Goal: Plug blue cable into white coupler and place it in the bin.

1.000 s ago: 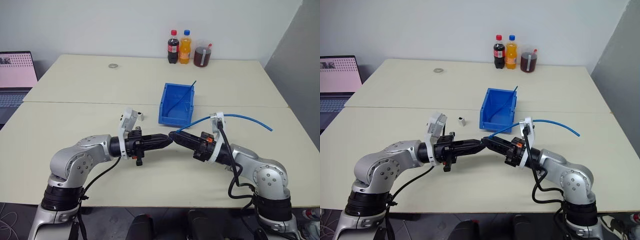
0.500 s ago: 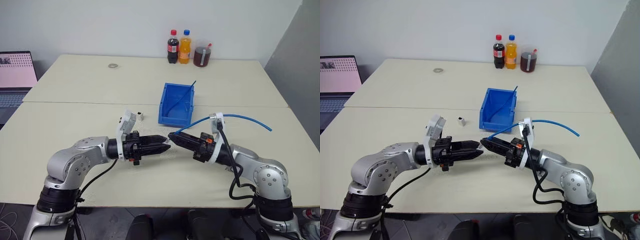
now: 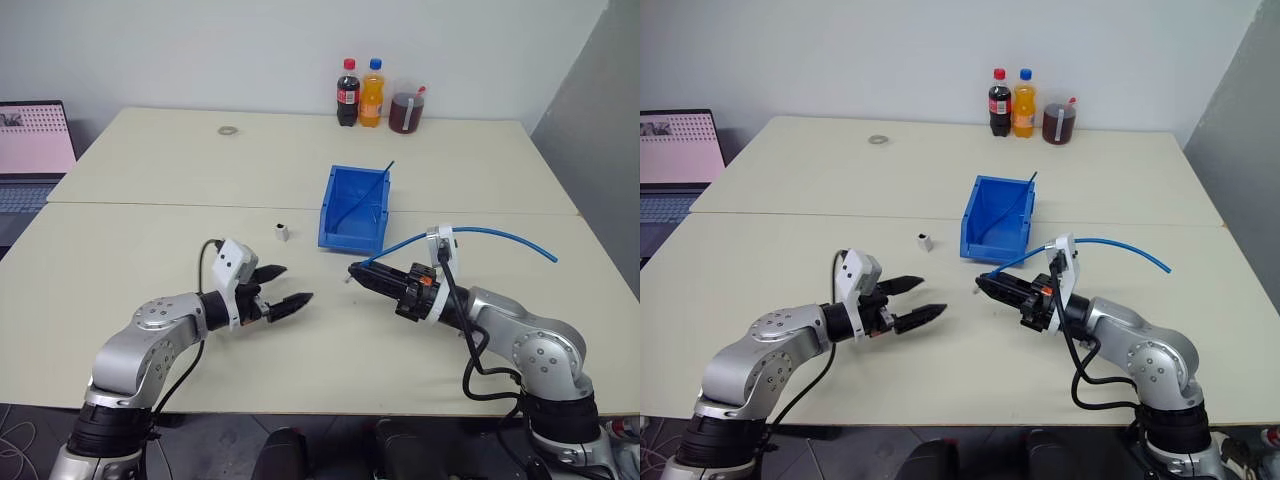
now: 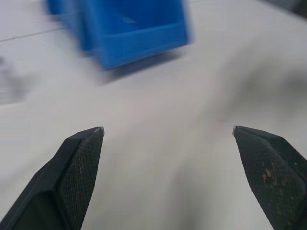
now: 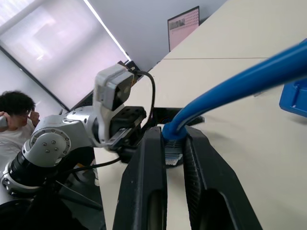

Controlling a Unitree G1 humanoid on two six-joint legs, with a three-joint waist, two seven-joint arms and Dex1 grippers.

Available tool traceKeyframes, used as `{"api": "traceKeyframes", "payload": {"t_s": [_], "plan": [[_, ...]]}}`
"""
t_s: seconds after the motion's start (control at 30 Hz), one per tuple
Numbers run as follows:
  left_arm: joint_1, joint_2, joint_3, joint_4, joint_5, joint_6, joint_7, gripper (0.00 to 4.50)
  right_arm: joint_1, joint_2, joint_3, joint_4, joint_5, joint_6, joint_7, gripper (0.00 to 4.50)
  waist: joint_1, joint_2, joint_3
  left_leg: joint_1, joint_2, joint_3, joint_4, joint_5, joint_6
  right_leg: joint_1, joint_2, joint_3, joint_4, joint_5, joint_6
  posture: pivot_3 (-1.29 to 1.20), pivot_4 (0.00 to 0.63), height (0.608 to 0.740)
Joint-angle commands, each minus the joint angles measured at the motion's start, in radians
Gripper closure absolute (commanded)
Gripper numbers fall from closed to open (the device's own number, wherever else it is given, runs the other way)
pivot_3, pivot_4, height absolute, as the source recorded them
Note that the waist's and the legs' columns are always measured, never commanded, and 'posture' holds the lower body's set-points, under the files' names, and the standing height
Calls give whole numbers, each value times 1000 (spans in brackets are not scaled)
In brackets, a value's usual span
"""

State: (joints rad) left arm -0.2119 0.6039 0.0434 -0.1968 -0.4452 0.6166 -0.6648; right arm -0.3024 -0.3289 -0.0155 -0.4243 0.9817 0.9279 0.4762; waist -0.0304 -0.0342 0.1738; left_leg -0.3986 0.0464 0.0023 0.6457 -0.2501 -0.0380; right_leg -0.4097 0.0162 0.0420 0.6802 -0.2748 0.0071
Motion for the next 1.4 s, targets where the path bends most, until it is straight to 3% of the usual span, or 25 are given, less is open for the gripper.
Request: {"api": "traceKeyframes", "payload": {"t_s": [0.03,0.37,0.7,1.1,1.2,1.4], "plan": [[-92,-18,-23,78,107,-28,94,0,-7,-3,-8,-3,-7,-29,17,4320,0,0,0,0,0,0,0,0,0,0,0,0,0,0,0,0,150,740],[-317,-43,-108,353,267,18,166,0,-14,-1,0,5,-28,-44,27,4320,-3,-1,0,-1,-2,1,0,0,0,0,1,-1,0,0,0,0,150,740],[-527,-146,-128,622,316,-9,163,0,2,9,-4,-23,-19,-48,3,4321,4,-1,0,-2,-2,2,1,0,0,0,1,-2,0,0,1,0,150,740],[-599,-208,-110,734,332,-26,156,0,0,11,-5,-32,-16,-47,-10,4321,1,-1,0,-2,-2,2,0,0,0,0,1,-2,0,0,1,0,150,740],[-599,-214,-102,741,336,-30,163,461,1,11,-6,-35,-14,-46,-13,4321,1,-1,0,-2,-2,2,0,0,0,0,1,-2,0,0,1,0,150,740],[-595,-220,-95,747,340,-41,175,1959,4,9,-6,-40,-11,-46,-16,4321,2,-1,0,-2,-2,2,0,0,0,0,0,-2,0,0,1,0,150,740]]}}
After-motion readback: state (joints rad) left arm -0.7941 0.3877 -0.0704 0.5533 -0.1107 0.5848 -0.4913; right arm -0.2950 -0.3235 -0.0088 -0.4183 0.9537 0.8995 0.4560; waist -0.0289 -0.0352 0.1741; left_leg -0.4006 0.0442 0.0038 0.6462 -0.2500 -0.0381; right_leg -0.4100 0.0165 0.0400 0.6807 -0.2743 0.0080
